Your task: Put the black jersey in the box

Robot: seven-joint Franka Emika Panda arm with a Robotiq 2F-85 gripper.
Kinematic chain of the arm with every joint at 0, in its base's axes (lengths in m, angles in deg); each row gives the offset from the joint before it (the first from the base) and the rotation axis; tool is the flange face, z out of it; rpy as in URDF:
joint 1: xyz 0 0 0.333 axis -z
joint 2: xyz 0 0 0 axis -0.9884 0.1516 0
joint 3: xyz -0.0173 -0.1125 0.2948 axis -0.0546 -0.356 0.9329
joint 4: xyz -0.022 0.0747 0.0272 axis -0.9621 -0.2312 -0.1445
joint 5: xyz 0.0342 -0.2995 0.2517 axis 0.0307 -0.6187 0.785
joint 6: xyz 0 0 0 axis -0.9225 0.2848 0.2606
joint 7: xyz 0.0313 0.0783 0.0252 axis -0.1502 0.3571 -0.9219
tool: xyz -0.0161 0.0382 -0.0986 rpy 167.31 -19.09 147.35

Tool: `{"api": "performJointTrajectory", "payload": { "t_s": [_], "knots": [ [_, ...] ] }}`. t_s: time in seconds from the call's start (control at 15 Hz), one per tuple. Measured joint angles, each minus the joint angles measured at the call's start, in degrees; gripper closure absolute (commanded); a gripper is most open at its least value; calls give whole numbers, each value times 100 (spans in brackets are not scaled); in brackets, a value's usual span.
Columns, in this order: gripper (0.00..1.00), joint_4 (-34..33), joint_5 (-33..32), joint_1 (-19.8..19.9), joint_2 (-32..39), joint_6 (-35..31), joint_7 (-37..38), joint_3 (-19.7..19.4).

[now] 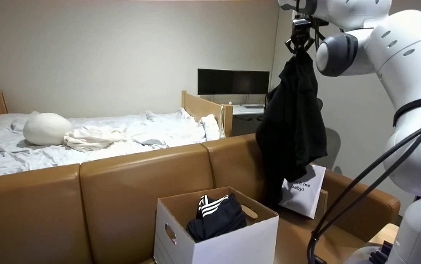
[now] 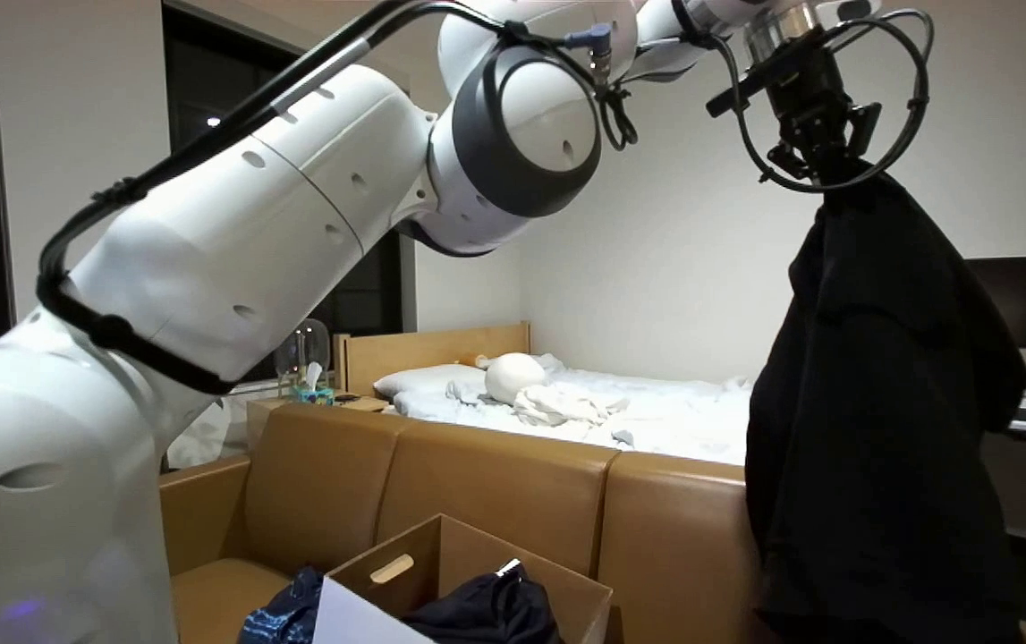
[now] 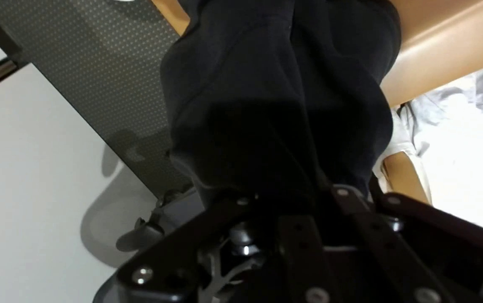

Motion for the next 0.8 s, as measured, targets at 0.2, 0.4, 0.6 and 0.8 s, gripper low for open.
{"api": "performJointTrajectory", "payload": {
  "t_s": [0.2,0.4,0.6,0.8],
  "knots": [
    [96,-1,-28,-286,-290,-179,-275,2],
    [96,-1,-100,-576,-561,-479,-353,5],
    [96,-4,-113,-833,-886,-818,-207,9],
    [88,61,-112,-942,-1150,-758,22,28]
  ]
}}
